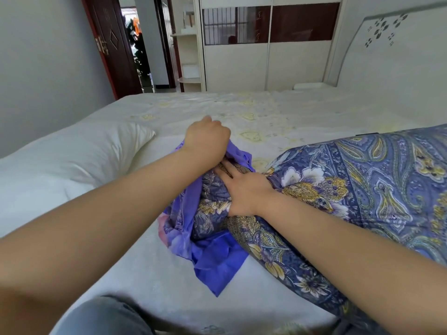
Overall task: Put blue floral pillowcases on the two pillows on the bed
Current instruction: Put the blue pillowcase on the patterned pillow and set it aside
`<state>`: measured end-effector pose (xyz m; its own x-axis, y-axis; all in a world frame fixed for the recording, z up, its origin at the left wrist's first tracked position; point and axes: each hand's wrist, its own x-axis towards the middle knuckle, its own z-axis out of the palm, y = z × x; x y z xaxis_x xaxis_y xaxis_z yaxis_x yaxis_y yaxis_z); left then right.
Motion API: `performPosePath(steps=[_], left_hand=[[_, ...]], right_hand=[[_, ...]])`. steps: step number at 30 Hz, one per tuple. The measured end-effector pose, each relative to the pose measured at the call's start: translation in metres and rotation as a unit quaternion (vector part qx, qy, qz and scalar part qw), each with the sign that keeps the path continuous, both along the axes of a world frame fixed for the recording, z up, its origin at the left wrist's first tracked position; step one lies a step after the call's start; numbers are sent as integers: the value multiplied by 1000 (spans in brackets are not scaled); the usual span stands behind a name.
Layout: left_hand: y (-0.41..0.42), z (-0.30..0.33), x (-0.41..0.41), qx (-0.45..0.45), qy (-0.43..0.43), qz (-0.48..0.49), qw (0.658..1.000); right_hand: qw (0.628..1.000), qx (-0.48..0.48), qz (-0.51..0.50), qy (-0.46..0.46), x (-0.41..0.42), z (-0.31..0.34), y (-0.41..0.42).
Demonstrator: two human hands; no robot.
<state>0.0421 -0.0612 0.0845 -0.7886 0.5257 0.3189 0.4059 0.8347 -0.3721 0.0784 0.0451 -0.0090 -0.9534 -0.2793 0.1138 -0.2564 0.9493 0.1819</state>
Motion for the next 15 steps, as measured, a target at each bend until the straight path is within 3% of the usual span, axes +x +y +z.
performPosePath(steps=[4, 7, 12, 15], left_hand=[[20, -8, 14, 143, -139, -20, 980], [15, -14, 18, 144, -203, -21, 968], [-34, -8, -6, 12, -106, 39, 994], [-45, -10, -19, 50, -38, -58, 996]], right_hand=[[1000, -13, -14, 17, 6, 0, 3], [999, -21, -39, 4, 1, -1, 9], [999, -15, -44, -13, -7, -2, 10], [999, -14, -52, -10, -11, -2, 9]])
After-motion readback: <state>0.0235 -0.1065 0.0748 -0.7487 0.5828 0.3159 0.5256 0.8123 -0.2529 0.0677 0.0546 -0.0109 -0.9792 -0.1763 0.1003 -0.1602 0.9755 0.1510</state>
